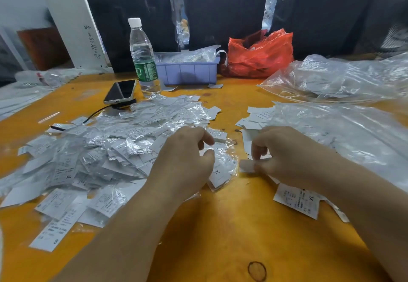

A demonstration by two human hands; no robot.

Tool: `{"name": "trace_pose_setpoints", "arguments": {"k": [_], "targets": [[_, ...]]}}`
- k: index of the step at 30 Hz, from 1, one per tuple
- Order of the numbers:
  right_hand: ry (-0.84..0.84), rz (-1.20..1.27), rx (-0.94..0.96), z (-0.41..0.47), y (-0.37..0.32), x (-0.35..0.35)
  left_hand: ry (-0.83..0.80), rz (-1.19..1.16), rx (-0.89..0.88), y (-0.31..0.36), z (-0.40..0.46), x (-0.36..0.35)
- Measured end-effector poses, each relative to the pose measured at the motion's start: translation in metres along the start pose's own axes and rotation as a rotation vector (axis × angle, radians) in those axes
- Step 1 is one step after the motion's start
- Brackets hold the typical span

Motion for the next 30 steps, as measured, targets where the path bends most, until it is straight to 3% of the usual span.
{"name": "trace_pose_setpoints", "arguments": {"k": [3, 6, 9, 11, 15, 18, 21, 23, 26, 30], "targets": [[0.146, 0.169, 0.050, -0.002, -0.003, 0.010, -0.040, -0.225, 0.022, 0.003, 0.000, -0.006], [0.351, 0.417, 0.113, -0.011, -0.008, 0.028, -0.106, -0.594, 0.182, 0.006, -0.001, -0.011], [0.353, 0.438, 0.237, -0.023, -0.023, 0.032, -0.154, -0.962, 0.300, 0.014, -0.001, -0.015], [0.307, 0.445, 0.286, -0.030, -0.030, 0.033, -0.152, -1.038, 0.282, 0.017, -0.002, -0.014], [0.218, 0.499, 0.213, -0.039, -0.020, 0.036, -0.105, -0.965, 0.195, 0.020, -0.004, -0.013], [0.230, 0.442, 0.117, -0.054, -0.002, 0.036, -0.158, -0.890, 0.139, 0.028, -0.007, -0.020], [0.403, 0.133, -0.016, -0.074, 0.022, 0.044, -0.236, -0.795, 0.067, 0.039, -0.014, -0.029], [0.427, -0.170, -0.163, -0.085, 0.033, 0.047, -0.284, -0.687, 0.011, 0.045, -0.018, -0.034], [0.265, -0.412, -0.423, -0.095, 0.051, 0.039, -0.329, -0.614, -0.040, 0.052, -0.023, -0.040], [0.069, -0.382, -0.552, -0.101, 0.063, 0.024, -0.360, -0.629, -0.058, 0.063, -0.030, -0.048]]}}
Point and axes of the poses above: each hand's wrist, its own z-axis towards the middle knuckle, its own x-axis out of the back of the hand, y = z × x, the point moved 5 cm from there along z, towards the middle knuckle, and after that the axes turned 9 degrees about -x, right-handed, at the moved point
